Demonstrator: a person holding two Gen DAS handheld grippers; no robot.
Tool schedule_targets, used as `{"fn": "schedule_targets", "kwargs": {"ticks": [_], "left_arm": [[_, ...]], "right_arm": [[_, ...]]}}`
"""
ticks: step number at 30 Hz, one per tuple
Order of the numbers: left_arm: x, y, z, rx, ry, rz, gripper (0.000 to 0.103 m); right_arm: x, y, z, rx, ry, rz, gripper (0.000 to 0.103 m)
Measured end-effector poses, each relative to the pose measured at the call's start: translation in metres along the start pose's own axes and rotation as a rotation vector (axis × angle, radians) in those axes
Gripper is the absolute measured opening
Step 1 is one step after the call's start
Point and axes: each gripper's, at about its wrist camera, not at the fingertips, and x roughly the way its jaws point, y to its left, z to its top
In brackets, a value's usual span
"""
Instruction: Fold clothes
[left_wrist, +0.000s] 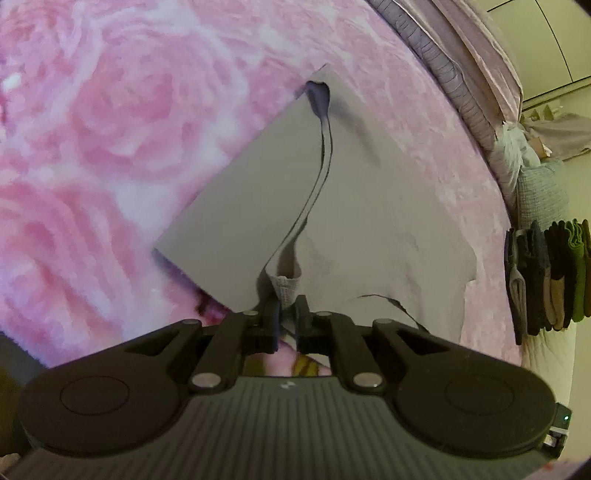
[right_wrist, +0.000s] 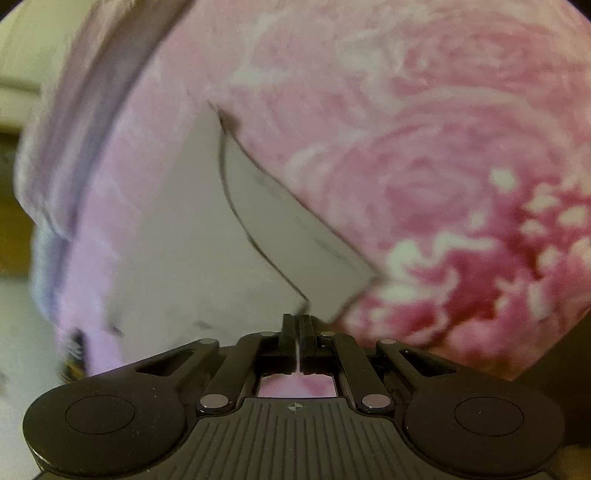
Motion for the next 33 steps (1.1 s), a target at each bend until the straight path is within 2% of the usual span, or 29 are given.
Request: {"fn": "schedule_targets", "kwargs": {"ticks": [1,3,4,5,7,10,15,17,20,22,23,24,25,28,31,33], "left_arm": [[-0.004,-0.001,0.0,0.016,0.004,0.013,0.01],[-0.014,-0.005,0.001,0.067,0.013,0.057,0.012],[-0.019,-0.006,0.003,0.091,0.01,0.077,0.012],[-0.026,-0.009,0.007,0.119,-0.004,0.097,0.012],[-0.04,-0.019,0.019,0.19,-0.056,0.12,0.012],[-0.041,-0.04,0.046,0.29,-0.14,0.119,0.012],[0.005,-0.081,0.097,0.424,-0.222,0.096,0.012],[0.028,-0.091,0.112,0.467,-0.229,0.091,0.012],[0.064,-0.096,0.124,0.544,-0.21,0.135,0.012],[0.084,-0.09,0.125,0.565,-0.173,0.173,0.012],[0.089,-0.086,0.123,0.582,-0.171,0.174,0.012],[0.09,-0.085,0.119,0.609,-0.188,0.17,0.012],[0.088,-0.085,0.117,0.629,-0.188,0.174,0.012],[0.078,-0.087,0.117,0.604,-0.169,0.171,0.012],[0.054,-0.085,0.107,0.574,-0.165,0.141,0.012],[0.036,-0.083,0.089,0.575,-0.153,0.126,0.012]], "right_arm": [[-0.002,0.006,-0.001,-0.053,0.005,-0.037,0.0],[-0.007,0.024,-0.001,-0.203,0.015,-0.14,0.014],[-0.011,0.031,-0.001,-0.265,0.009,-0.176,0.029],[-0.015,0.039,-0.001,-0.327,-0.009,-0.205,0.031],[-0.024,0.055,0.001,-0.45,-0.072,-0.22,0.031],[-0.026,0.079,0.012,-0.555,-0.167,-0.198,0.032],[0.004,0.122,0.038,-0.703,-0.301,-0.154,0.031],[0.02,0.134,0.048,-0.738,-0.335,-0.157,0.031],[0.053,0.138,0.07,-0.763,-0.359,-0.188,0.031],[0.08,0.129,0.082,-0.763,-0.338,-0.225,0.031],[0.093,0.124,0.088,-0.751,-0.296,-0.262,0.031],[0.099,0.119,0.092,-0.74,-0.286,-0.258,0.031],[0.096,0.114,0.093,-0.728,-0.31,-0.228,0.031],[0.082,0.115,0.092,-0.722,-0.299,-0.246,0.031],[0.049,0.117,0.072,-0.7,-0.313,-0.203,0.031],[0.029,0.114,0.05,-0.688,-0.293,-0.169,0.031]]}}
